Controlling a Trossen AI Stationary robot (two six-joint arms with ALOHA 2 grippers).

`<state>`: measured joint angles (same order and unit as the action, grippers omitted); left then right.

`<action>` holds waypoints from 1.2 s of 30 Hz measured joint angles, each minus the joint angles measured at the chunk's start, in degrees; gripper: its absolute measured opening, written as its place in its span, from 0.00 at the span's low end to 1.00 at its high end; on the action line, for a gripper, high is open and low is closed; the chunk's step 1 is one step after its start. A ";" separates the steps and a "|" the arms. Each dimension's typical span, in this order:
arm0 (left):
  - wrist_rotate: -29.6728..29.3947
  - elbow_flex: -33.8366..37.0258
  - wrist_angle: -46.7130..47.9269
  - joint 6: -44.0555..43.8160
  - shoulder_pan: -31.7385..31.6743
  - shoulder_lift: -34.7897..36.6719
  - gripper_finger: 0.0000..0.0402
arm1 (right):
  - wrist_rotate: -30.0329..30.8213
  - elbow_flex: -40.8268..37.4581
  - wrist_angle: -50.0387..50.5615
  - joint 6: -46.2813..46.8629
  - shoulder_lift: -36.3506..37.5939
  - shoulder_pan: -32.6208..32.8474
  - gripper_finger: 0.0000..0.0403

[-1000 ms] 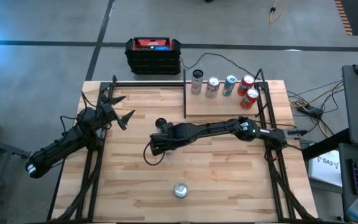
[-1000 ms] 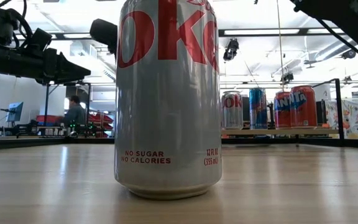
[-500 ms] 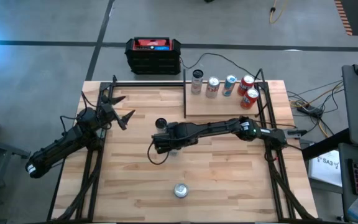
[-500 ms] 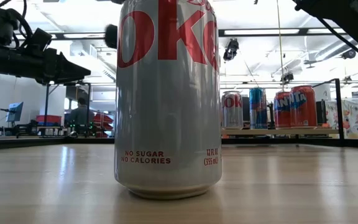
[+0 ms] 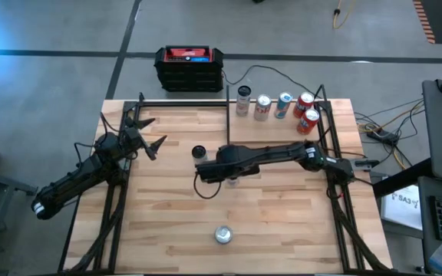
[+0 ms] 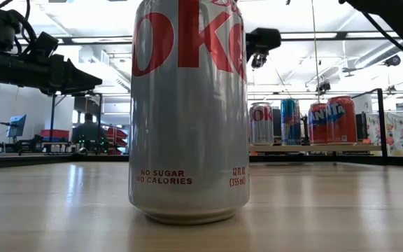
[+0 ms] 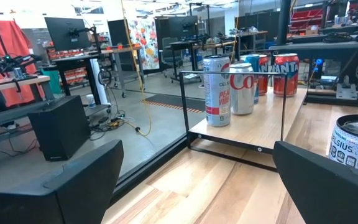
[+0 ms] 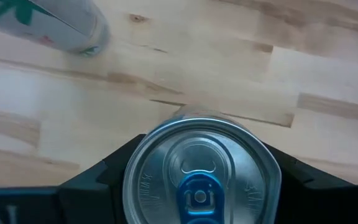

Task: Place canned beverage on shelf
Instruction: Put the blue soda can on the shelf aligned with the other blue soda can

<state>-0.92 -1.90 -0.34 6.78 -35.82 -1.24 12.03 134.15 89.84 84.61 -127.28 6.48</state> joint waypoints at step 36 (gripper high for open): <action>0.01 -0.02 0.00 0.00 -0.01 0.01 0.99 | 3.02 -47.62 -13.44 16.59 33.17 -0.52 0.55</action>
<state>-0.91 -1.91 -0.34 6.78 -35.83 -1.24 15.05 86.53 76.40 101.21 -94.11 5.96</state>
